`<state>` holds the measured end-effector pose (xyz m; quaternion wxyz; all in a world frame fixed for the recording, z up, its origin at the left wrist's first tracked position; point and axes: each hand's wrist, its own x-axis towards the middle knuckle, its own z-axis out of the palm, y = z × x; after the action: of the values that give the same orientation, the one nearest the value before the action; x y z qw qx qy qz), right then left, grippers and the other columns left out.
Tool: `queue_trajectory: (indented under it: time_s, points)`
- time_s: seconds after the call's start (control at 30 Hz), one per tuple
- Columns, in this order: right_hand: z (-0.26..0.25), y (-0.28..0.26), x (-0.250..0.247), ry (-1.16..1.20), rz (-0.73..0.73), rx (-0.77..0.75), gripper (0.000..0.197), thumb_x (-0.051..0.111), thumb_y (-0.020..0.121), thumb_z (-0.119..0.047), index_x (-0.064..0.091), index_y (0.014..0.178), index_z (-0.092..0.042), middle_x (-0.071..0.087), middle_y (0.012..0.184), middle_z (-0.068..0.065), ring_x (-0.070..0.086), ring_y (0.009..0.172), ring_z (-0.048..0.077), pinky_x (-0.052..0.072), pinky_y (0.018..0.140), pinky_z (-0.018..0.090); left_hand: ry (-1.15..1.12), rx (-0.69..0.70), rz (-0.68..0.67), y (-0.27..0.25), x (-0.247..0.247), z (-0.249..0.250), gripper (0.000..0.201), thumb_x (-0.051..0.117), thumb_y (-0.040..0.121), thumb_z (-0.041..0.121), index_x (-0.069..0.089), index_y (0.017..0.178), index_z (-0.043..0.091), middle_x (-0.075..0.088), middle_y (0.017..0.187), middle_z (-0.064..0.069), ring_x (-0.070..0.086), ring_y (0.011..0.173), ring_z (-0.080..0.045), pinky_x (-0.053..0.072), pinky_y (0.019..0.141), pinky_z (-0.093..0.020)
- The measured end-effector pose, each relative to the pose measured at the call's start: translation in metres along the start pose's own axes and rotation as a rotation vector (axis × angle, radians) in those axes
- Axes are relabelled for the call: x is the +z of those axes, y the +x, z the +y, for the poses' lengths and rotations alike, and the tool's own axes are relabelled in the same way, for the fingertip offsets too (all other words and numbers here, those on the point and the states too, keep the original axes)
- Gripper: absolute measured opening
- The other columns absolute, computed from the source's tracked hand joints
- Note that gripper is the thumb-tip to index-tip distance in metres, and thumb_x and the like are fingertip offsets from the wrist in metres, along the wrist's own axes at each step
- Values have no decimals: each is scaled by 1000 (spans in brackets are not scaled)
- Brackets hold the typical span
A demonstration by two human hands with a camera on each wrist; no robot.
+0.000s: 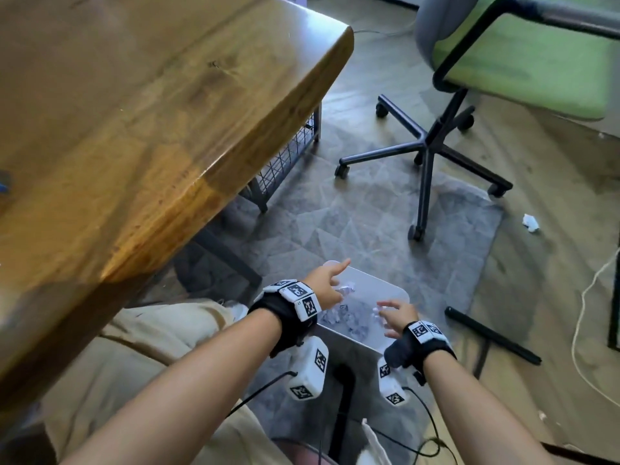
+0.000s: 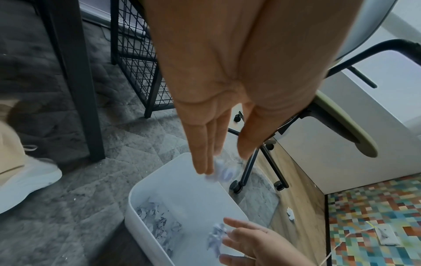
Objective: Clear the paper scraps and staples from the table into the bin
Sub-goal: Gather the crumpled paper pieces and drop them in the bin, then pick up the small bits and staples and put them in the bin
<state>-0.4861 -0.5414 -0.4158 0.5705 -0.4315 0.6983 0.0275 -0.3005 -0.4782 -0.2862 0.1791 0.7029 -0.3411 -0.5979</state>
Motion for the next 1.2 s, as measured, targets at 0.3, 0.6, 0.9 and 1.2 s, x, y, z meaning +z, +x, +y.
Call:
queue_trajectory:
  time_s: [0.3,0.6,0.9,1.2]
  points:
    - [-21,-12,-2,-110,-60,-98,29,47,82,20,64,98,2,58,81,17,59,42,19,52,40,22,14,-34,94,-6,-15,-10,52,46,88,-7,44,137,10,54,131,-21,59,112,-33,46,74,-30]
    - [-96,-90,-2,-835,-105,-555,36,64,64,4,48,53,-26,41,53,-6,37,50,10,28,47,23,127,29,194,-55,-38,-12,34,60,81,5,62,114,15,65,114,-10,63,100,-24,47,82,-25]
    - [-202,-229,27,-1017,-255,-1090,14,61,81,-7,64,88,-19,66,90,-5,64,80,15,44,61,9,324,277,302,-188,-69,-11,30,54,87,19,57,117,22,60,114,-4,54,85,-13,48,83,-28]
    - [-268,-391,114,-1012,-403,-1623,11,66,78,-14,62,79,-25,67,75,-6,61,70,9,41,59,10,217,458,616,-339,-128,-33,23,60,84,18,62,104,29,58,91,10,56,72,-3,49,71,-18]
